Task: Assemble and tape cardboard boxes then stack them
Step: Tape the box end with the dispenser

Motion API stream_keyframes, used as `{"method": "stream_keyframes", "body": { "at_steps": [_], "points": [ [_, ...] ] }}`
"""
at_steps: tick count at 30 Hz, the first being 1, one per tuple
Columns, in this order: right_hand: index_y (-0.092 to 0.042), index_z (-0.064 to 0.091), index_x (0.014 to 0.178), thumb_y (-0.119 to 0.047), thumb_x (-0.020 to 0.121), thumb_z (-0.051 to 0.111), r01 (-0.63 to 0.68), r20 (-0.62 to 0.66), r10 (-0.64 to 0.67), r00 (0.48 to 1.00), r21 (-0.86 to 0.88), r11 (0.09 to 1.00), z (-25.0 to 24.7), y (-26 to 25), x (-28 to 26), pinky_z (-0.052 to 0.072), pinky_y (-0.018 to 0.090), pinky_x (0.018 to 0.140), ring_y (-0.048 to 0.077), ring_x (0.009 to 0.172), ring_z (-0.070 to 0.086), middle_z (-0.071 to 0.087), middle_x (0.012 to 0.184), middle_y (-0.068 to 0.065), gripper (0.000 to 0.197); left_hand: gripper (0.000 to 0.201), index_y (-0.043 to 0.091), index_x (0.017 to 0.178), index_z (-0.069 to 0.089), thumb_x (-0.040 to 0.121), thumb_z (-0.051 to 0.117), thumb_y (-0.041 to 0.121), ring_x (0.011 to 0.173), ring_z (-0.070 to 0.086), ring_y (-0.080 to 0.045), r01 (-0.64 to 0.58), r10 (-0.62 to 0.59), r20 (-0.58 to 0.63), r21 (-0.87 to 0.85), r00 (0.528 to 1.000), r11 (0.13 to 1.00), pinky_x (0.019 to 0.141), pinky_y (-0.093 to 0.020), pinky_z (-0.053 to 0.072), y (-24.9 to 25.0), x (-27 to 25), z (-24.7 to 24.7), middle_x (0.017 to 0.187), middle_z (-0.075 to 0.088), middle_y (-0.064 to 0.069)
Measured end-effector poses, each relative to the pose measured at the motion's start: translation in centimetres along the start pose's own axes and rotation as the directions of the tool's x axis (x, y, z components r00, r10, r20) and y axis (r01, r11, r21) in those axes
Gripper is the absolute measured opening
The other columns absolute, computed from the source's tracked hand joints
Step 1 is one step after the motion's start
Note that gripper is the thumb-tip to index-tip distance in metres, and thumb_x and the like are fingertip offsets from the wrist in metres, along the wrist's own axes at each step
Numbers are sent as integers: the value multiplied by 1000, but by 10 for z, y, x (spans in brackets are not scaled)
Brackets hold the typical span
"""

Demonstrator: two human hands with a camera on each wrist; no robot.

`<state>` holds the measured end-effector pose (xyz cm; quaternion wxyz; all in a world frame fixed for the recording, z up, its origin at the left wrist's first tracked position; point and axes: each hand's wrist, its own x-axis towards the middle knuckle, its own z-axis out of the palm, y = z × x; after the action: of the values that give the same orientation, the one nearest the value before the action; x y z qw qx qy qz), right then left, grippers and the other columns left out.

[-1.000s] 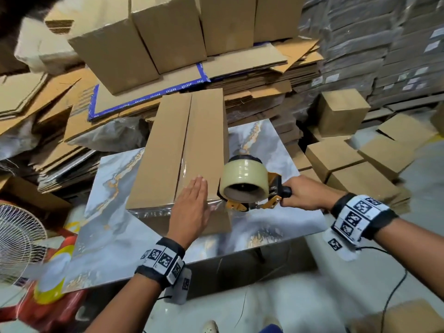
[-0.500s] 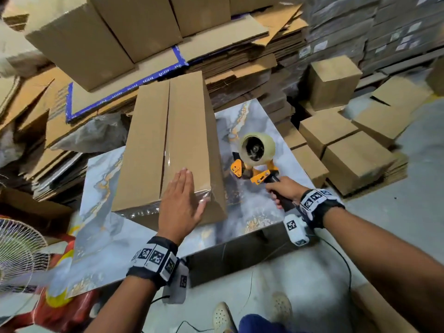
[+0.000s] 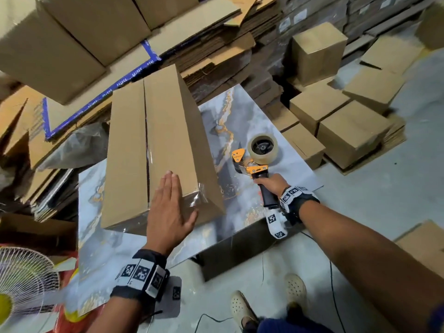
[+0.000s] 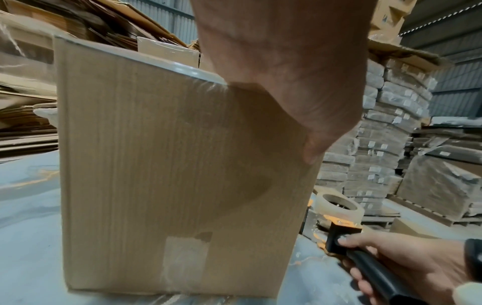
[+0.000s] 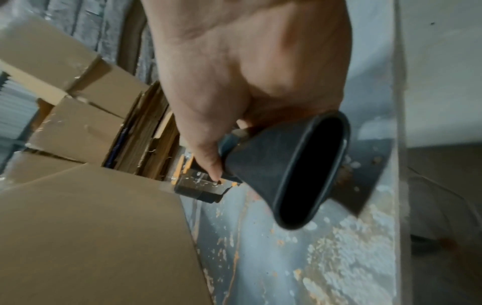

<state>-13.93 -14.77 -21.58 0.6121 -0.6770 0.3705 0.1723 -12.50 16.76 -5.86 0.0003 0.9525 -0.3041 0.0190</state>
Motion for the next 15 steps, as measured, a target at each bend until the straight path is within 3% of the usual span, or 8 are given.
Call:
{"method": "stream_keyframes", "body": {
  "at_steps": [3, 5, 6, 8, 9, 11, 13, 15],
  "points": [
    [-8, 65, 97, -50, 84, 65, 23, -206, -83, 975, -279, 960, -8, -11, -19, 50, 40, 78, 37, 97, 63, 64, 97, 15, 45, 124, 3, 161, 10, 76, 43, 87, 156, 1, -26, -45, 55, 69, -139, 996, 989, 126, -40, 9, -5, 1, -12, 168, 1, -12],
    [-11, 66, 109, -44, 91, 60, 144, -318, -207, 925, -211, 967, -4, -28, -49, 50, 43, 89, 38, 110, 60, 65, 114, 15, 38, 136, 16, 162, 6, 61, 52, 95, 155, -6, -11, 56, 33, 205, -414, 978, 908, 125, -31, 4, -10, 4, -32, 168, -5, 5],
    [-13, 66, 115, -40, 96, 58, 251, -343, -286, 895, -144, 957, 1, -37, -62, 48, 42, 93, 35, 113, 59, 65, 119, 13, 35, 135, 23, 162, 8, 59, 55, 96, 154, -1, -4, 140, 8, 257, -550, 966, 824, 125, -30, 7, -14, 6, -42, 167, 0, 12],
    [-13, 65, 120, -34, 103, 51, 447, -314, -422, 850, 7, 895, 19, -60, -96, 44, 39, 97, 25, 116, 56, 64, 121, 7, 30, 112, 31, 160, 17, 71, 53, 90, 151, 16, 1, 198, -52, 228, -688, 972, 698, 126, -31, 16, -28, 15, -54, 166, 16, 16],
    [-13, 63, 122, -31, 106, 47, 503, -283, -458, 843, 114, 857, 32, -72, -112, 42, 37, 99, 21, 117, 55, 62, 122, 4, 29, 97, 31, 159, 20, 81, 50, 81, 151, 21, -1, 183, -86, 172, -688, 981, 702, 126, -34, 19, -36, 21, -56, 165, 21, 14],
    [-16, 54, 133, -29, 109, 40, 545, -202, -506, 839, 318, 776, 58, -96, -140, 36, 24, 103, 13, 123, 49, 55, 133, 2, 31, 80, 25, 160, 24, 93, 40, 66, 153, 20, -8, 144, -124, 73, -582, 990, 800, 127, -37, 17, -55, 36, -53, 166, 23, 6],
    [-15, 42, 148, -30, 111, 33, 536, -146, -529, 836, 421, 732, 83, -117, -153, 28, 6, 100, 3, 130, 38, 44, 143, -5, 41, 85, 19, 161, 21, 93, 31, 69, 155, 11, -13, 108, -99, 46, -445, 994, 889, 127, -37, 11, -70, 48, -43, 169, 17, -1],
    [-16, 31, 155, -32, 111, 26, 523, -94, -541, 836, 439, 731, 104, -131, -154, 22, -8, 89, -3, 131, 28, 35, 144, -12, 47, 92, 15, 162, 18, 92, 20, 75, 156, 5, -16, 64, -50, 51, -316, 997, 947, 127, -36, 7, -79, 55, -29, 170, 10, -5]
  ]
}}
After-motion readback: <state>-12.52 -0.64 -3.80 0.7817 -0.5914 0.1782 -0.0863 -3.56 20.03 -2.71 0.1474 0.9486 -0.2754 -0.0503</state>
